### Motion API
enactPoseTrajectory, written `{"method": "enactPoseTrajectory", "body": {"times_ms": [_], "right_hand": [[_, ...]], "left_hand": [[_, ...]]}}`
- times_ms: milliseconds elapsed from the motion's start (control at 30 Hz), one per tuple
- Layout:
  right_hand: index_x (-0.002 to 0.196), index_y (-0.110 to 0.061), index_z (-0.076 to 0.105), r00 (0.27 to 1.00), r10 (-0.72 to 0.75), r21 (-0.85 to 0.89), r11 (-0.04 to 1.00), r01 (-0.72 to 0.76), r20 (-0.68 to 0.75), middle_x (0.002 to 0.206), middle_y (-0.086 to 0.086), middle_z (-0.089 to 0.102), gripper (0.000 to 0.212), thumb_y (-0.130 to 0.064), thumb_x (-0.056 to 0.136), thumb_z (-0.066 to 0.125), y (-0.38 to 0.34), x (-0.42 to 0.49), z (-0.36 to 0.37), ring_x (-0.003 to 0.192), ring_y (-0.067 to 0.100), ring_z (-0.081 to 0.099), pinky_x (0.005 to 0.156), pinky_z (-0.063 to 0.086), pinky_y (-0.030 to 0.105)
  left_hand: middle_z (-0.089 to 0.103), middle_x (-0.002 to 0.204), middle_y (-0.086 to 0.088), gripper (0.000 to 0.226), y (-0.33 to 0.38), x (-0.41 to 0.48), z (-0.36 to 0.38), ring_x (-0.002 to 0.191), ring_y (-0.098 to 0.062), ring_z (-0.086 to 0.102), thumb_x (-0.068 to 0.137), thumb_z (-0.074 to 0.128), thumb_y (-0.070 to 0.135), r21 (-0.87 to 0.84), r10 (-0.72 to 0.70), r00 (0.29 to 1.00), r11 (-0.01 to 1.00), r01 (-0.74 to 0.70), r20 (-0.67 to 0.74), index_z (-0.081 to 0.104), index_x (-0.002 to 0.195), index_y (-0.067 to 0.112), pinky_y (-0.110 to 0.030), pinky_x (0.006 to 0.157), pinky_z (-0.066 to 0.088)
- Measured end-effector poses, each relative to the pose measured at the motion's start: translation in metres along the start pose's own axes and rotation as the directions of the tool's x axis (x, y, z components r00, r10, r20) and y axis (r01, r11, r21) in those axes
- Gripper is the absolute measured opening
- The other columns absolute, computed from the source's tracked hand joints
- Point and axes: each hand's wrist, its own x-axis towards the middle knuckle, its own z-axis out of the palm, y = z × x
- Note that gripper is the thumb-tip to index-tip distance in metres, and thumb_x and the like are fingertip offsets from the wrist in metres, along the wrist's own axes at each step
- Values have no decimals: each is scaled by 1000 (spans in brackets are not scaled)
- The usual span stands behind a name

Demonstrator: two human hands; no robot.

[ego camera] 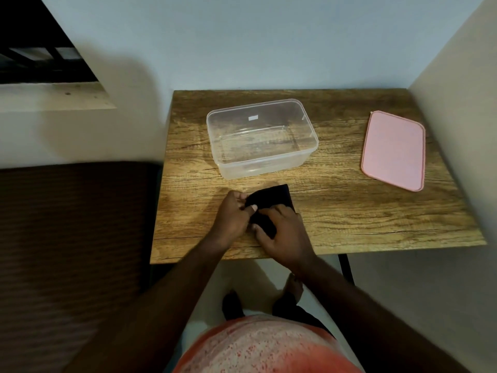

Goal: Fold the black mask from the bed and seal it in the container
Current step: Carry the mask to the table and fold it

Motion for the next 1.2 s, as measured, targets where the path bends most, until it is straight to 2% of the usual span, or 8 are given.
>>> {"method": "enactPoseTrajectory", "body": {"times_ms": [100,200,367,500,700,833,1033,1200], "right_hand": [[120,-14,65,996,47,105,994,-39,-81,110,7,64,31,-29,94,56,6,7,-6,93,22,63,72,49,30],[127,-11,61,994,88,-13,996,-89,-69,119,12,61,35,-22,94,57,12,19,-6,93,27,64,71,49,32],[131,-12,57,995,59,-271,959,-79,-82,125,14,57,44,-31,90,59,19,16,3,118,34,50,93,41,47],[145,-3,40,993,114,-103,988,-115,-13,153,24,33,53,-30,100,44,29,10,11,143,39,26,117,26,50],[149,-3,32,977,210,149,968,-203,-37,161,20,13,55,-34,103,37,28,8,7,149,32,11,116,18,34],[139,-10,50,926,355,421,865,-272,-132,151,11,38,44,-20,97,58,34,10,-8,139,21,36,107,31,23],[123,-16,61,856,517,721,597,-351,-11,124,3,63,36,-6,89,67,32,14,-11,115,14,61,94,53,32],[110,-17,66,788,610,900,292,-324,85,108,1,71,33,8,88,61,21,15,-14,103,14,67,77,57,26]], "left_hand": [[58,87,-1,19,-1,2,5,77,-10,54,84,69,8,120,142,989,983,-136,-47,54,96,13,-9,61,41],[59,87,-2,26,1,4,8,78,-12,56,81,72,4,104,201,979,975,-196,-43,57,100,11,-11,64,43],[60,95,2,32,3,8,9,85,-7,58,82,71,3,42,220,973,975,-217,-73,58,110,11,-3,67,43],[67,104,-5,18,-2,8,13,101,-18,63,88,64,6,156,308,951,941,-300,-29,65,106,7,-23,86,49],[58,123,-5,44,7,7,25,110,-18,55,92,62,16,172,240,969,954,-247,59,48,133,12,-29,91,47],[67,110,-8,33,11,10,28,102,-22,64,86,70,18,-52,45,996,998,-41,75,61,116,7,-26,76,52],[71,95,-9,1,13,5,28,91,-26,67,88,67,17,-169,47,996,985,-32,82,67,89,17,-38,76,56],[72,97,-10,15,18,4,20,88,-23,69,86,71,19,-250,-2,994,968,30,112,70,98,9,-33,72,56]]}}
